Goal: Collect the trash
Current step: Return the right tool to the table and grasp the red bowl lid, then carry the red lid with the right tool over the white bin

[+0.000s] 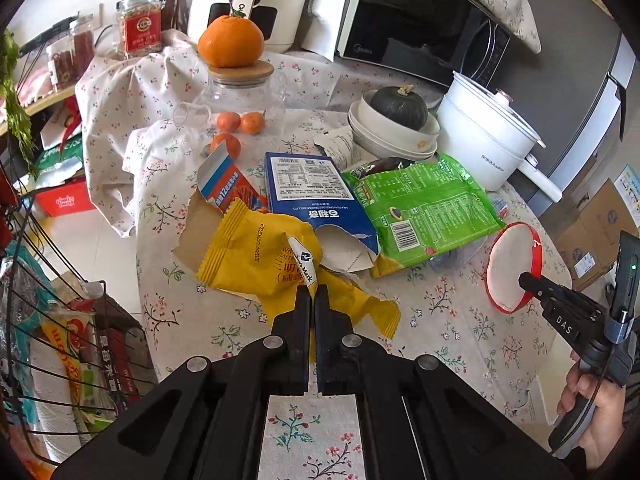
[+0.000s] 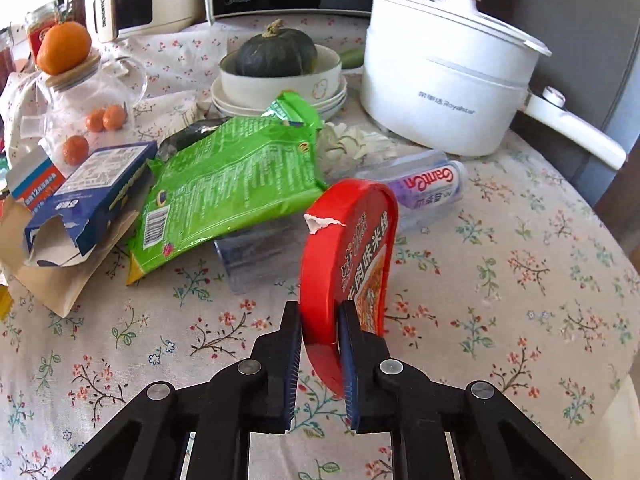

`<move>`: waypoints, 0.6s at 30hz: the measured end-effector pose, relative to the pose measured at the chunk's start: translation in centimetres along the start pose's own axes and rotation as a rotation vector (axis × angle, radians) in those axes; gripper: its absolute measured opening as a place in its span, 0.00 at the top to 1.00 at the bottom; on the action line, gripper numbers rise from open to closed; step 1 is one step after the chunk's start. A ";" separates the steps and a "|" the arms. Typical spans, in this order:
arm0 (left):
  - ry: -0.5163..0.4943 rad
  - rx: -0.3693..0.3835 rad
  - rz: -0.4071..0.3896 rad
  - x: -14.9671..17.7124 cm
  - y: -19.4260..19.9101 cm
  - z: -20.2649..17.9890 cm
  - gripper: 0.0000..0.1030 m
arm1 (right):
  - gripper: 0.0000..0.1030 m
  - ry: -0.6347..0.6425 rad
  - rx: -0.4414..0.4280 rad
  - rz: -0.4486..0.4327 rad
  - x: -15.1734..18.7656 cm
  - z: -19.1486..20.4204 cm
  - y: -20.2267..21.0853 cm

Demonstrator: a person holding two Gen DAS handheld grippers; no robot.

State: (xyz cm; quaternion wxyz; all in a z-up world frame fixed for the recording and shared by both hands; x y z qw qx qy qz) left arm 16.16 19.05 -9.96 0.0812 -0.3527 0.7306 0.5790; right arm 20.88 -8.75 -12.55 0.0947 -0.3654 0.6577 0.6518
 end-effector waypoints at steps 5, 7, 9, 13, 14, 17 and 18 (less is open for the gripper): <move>-0.031 0.039 -0.001 0.5 0.4 -2.4 0.99 | 0.86 -0.120 -0.069 0.004 0.9 -3.9 1.1; -0.044 0.053 0.001 0.7 0.4 -3.5 0.99 | 0.86 -0.150 -0.082 0.003 1.2 -5.2 1.5; -0.057 0.067 0.004 0.9 0.4 -4.6 0.99 | 0.86 -0.175 -0.093 -0.001 1.6 -6.2 2.0; -0.083 0.093 0.012 1.6 0.2 -7.1 0.99 | 0.86 -0.199 -0.088 -0.011 2.2 -8.0 3.2; -0.091 0.099 0.014 1.8 0.2 -7.8 0.99 | 0.86 -0.201 -0.083 -0.013 2.4 -8.4 3.6; -0.117 0.116 0.022 2.5 0.0 -9.8 0.99 | 0.86 -0.208 -0.069 -0.018 2.9 -9.9 4.4; -0.126 0.122 0.025 2.7 -0.1 -10.5 0.99 | 0.86 -0.209 -0.063 -0.018 3.1 -10.4 4.6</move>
Point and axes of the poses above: each gripper's, at about its wrist camera, not at the fingertips, and y roughly against the way its jaws point, z to its left, x to its underside, the point moved 1 cm from there along -y, roughly the way its jaws point, and after that the axes turned 12 degrees about y, right-handed, at the moved point
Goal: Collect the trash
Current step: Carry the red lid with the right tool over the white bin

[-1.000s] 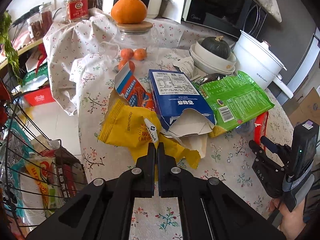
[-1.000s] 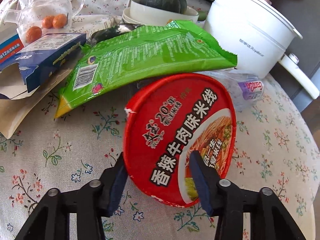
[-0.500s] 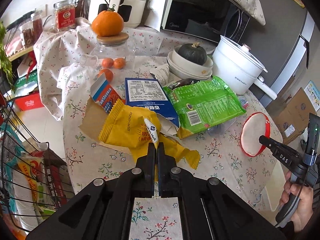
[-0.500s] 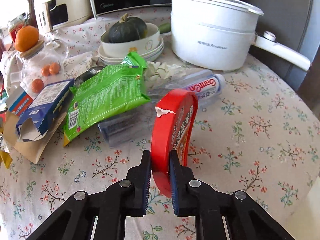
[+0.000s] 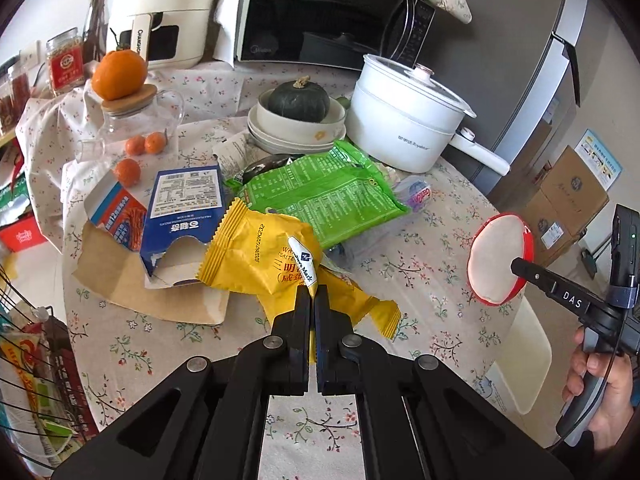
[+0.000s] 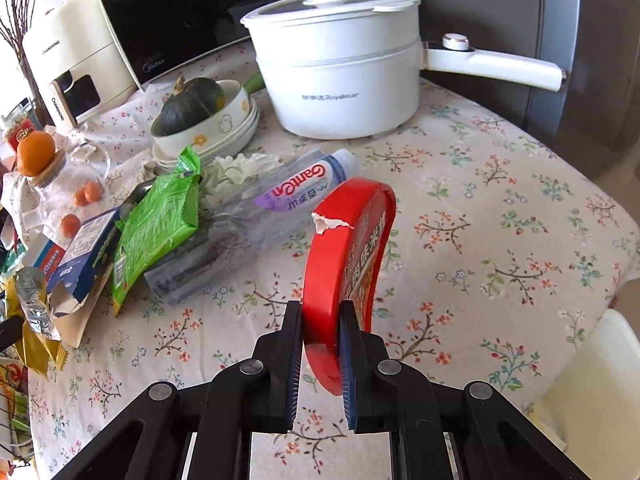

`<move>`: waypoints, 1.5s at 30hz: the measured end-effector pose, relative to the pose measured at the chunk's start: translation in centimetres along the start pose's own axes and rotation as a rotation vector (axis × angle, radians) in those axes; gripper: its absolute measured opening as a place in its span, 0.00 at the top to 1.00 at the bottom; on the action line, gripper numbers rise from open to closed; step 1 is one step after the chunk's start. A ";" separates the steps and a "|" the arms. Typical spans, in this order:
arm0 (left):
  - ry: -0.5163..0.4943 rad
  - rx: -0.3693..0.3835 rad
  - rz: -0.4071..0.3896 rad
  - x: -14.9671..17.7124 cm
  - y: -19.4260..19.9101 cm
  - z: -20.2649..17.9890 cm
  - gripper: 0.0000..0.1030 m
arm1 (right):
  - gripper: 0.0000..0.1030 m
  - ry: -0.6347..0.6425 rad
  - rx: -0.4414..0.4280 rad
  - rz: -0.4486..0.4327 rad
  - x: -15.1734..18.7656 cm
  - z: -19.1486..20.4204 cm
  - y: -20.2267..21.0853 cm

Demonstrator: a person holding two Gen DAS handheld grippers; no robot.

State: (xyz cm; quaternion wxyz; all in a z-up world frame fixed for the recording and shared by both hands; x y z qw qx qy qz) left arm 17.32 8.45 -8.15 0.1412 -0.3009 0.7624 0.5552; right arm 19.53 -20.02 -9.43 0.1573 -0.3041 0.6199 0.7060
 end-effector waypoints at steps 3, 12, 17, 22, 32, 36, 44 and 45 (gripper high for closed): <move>-0.027 0.017 0.008 0.4 -0.5 -2.1 0.99 | 0.86 -0.012 0.010 0.002 0.4 -1.6 0.7; -0.090 0.066 0.037 1.8 -2.3 -7.7 0.99 | 0.86 -0.050 0.051 0.007 1.8 -6.0 2.7; -0.121 0.097 0.054 2.5 -3.1 -10.9 0.99 | 0.86 -0.079 0.074 0.012 2.9 -8.5 3.9; -0.159 0.135 0.075 3.7 -4.1 -14.5 0.99 | 0.86 -0.107 0.101 0.013 4.0 -10.9 5.2; -0.262 0.210 0.138 7.3 -6.3 -21.5 0.99 | 0.86 -0.181 0.164 0.041 7.2 -16.2 7.3; -0.299 0.253 0.167 8.8 -7.1 -24.4 0.99 | 0.86 -0.210 0.182 0.058 8.5 -18.2 8.0; -0.391 0.326 0.217 12.5 -8.3 -29.6 0.99 | 0.86 -0.251 0.210 0.094 10.8 -21.1 8.8; -0.399 0.332 0.223 13.0 -8.6 -30.1 0.99 | 0.86 -0.255 0.213 0.099 11.0 -21.4 8.8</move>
Point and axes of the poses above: each gripper's, at about its wrist camera, not at the fingertips, and y roughly against the way its jaws point, z to its left, x to its underside, the point moved 1 cm from there along -y, roughly the way its jaws point, and after that the axes turned 12 degrees about y, right-handed, at the moved point
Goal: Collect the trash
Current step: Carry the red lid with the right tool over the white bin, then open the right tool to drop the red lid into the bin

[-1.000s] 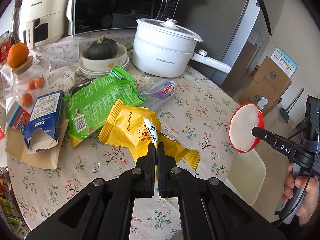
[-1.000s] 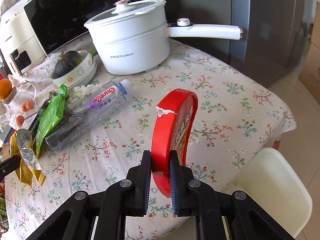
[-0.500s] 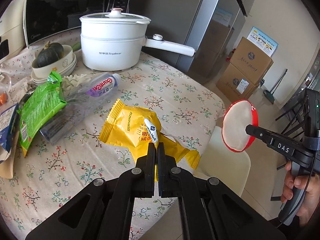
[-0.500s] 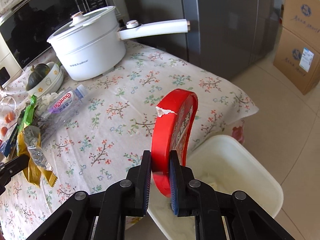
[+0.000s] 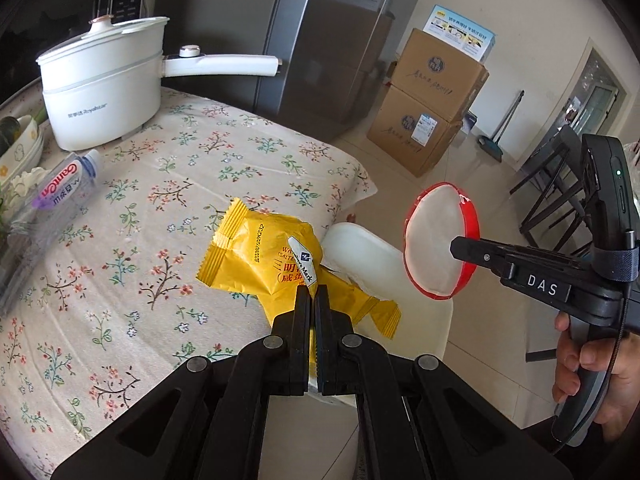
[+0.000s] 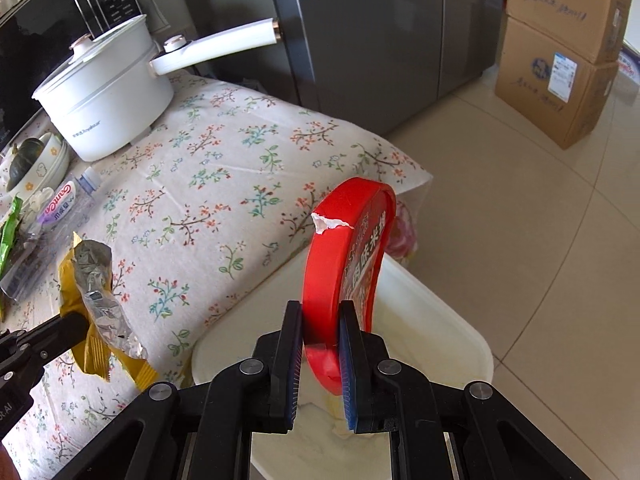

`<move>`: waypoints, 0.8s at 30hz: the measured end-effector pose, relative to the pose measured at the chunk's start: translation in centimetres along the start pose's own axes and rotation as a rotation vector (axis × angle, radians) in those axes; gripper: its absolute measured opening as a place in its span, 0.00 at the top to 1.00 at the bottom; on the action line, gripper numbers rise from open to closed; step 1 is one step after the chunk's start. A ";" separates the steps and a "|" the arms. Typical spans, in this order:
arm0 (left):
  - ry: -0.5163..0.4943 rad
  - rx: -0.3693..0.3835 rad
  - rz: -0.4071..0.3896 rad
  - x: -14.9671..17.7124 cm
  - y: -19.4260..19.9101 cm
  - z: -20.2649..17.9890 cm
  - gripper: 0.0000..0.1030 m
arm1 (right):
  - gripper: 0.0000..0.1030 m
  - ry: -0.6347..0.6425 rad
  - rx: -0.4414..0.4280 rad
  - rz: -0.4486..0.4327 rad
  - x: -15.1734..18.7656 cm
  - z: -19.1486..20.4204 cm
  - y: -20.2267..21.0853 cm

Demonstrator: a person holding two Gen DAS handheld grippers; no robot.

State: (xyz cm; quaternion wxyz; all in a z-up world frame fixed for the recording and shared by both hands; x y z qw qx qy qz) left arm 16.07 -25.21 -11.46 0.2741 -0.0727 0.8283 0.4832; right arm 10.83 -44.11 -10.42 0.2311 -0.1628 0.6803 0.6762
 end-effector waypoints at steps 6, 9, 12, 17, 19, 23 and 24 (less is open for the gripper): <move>-0.047 0.020 0.024 0.8 -2.1 -2.0 0.99 | 0.86 -0.020 0.015 0.025 0.8 -1.8 -0.1; -0.070 0.030 0.030 1.1 -2.9 -2.7 0.99 | 0.86 -0.026 0.022 0.033 1.2 -2.2 -0.1; -0.087 0.025 0.029 1.3 -3.5 -3.2 0.97 | 0.86 -0.028 0.028 0.041 1.6 -2.7 -0.1; -0.051 -0.058 0.025 1.0 -3.9 -2.3 0.52 | 0.86 -0.030 0.035 0.050 1.9 -3.1 -0.2; -0.029 -0.072 0.002 0.9 -3.5 -1.6 0.38 | 0.86 -0.031 0.035 0.053 1.9 -3.1 -0.2; -0.007 -0.100 -0.009 0.4 -2.7 -0.5 0.32 | 0.86 -0.024 0.032 0.057 1.9 -2.8 -0.3; -0.005 -0.116 -0.015 0.4 -2.5 -0.3 0.28 | 0.86 -0.021 0.030 0.059 1.8 -2.7 -0.4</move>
Point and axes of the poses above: each gripper's, at about its wrist camera, not at the fingertips, and y roughly against the way its jaws point, z to its left, x to its underside, the point moved 1 cm from there along -y, roughly the way its jaws point, and after that the axes turned 12 degrees about y, right-handed, at the moved point
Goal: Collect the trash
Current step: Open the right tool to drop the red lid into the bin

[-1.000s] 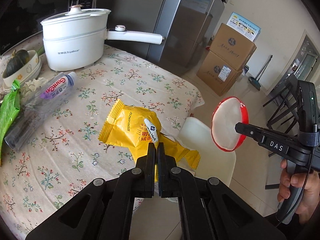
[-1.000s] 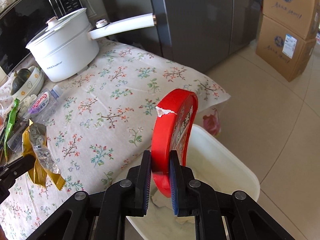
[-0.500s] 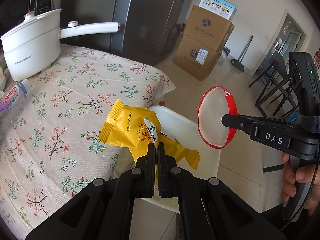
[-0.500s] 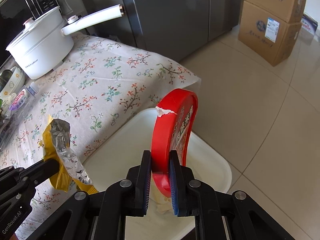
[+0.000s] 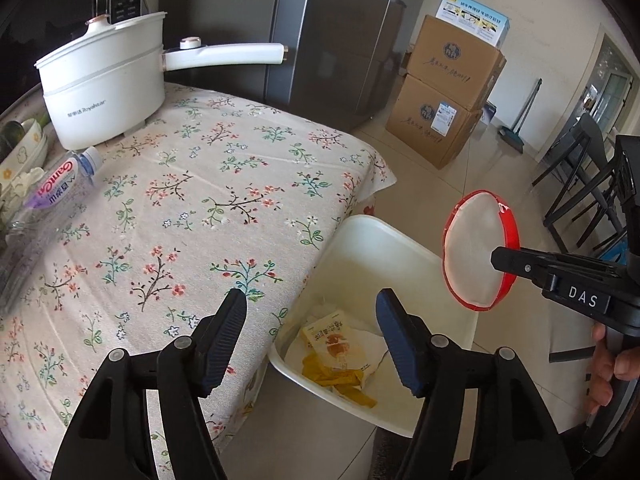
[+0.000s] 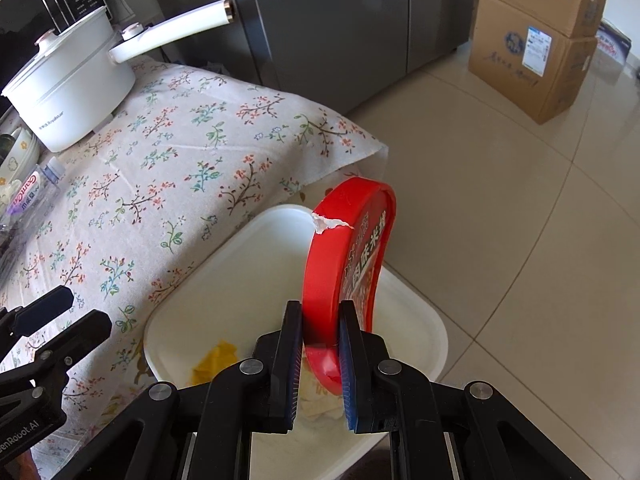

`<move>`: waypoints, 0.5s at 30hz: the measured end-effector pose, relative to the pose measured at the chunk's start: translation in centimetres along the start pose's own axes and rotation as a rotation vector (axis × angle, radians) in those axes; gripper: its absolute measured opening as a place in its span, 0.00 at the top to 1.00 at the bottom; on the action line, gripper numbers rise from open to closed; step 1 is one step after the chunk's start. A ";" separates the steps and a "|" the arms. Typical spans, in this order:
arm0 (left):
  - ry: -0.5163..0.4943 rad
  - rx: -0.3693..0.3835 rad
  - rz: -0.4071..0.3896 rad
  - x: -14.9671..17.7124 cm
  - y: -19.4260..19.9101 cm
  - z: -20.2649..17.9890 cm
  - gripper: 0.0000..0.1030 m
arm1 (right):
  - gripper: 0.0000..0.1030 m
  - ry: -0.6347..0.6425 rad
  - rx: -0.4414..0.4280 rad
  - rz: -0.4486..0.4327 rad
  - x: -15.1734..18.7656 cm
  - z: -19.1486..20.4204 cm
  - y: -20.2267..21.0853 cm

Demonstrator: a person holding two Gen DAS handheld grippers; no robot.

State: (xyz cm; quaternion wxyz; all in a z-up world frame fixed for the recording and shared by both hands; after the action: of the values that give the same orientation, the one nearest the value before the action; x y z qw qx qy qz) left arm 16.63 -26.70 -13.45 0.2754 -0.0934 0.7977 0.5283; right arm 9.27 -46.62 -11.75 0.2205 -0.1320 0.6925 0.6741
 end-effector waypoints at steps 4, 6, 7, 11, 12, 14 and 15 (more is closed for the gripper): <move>0.003 -0.044 -0.017 -0.2 0.8 1.1 0.22 | 0.86 0.015 -0.008 0.011 -0.1 0.6 -0.3; 0.009 -0.061 -0.028 -0.3 1.3 1.8 0.13 | 0.86 0.022 -0.011 0.017 -0.2 1.0 -0.5; 0.013 -0.070 -0.034 -0.4 1.6 2.1 0.11 | 0.86 0.023 -0.013 0.019 -0.2 1.1 -0.6; 0.020 -0.111 -0.064 -0.6 2.6 3.4 0.00 | 0.82 0.007 -0.013 0.023 -0.5 1.2 -0.8; 0.023 -0.118 -0.065 -0.6 2.8 3.8 0.00 | 0.70 -0.007 -0.017 0.031 -0.7 1.2 -0.8; 0.034 -0.127 -0.069 -0.7 3.1 4.4 0.00 | 0.43 -0.046 -0.035 0.022 -0.8 0.9 -0.6; 0.038 -0.131 -0.070 -0.7 3.3 4.7 0.00 | 0.38 -0.056 -0.040 0.016 -0.9 0.9 -0.5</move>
State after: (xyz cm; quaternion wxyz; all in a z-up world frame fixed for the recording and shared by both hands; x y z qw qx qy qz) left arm 17.34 -21.19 -11.84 0.2716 -0.1491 0.7629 0.5675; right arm 10.37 -45.82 -11.77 0.2320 -0.1119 0.6735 0.6929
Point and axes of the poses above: each gripper's, at about its wrist camera, not at the fingertips, and y roughly against the way its jaws point, z to its left, x to its underside, the point moved 1 cm from there along -y, roughly the way its jaws point, and after that the axes turned 12 degrees about y, right-handed, at the moved point
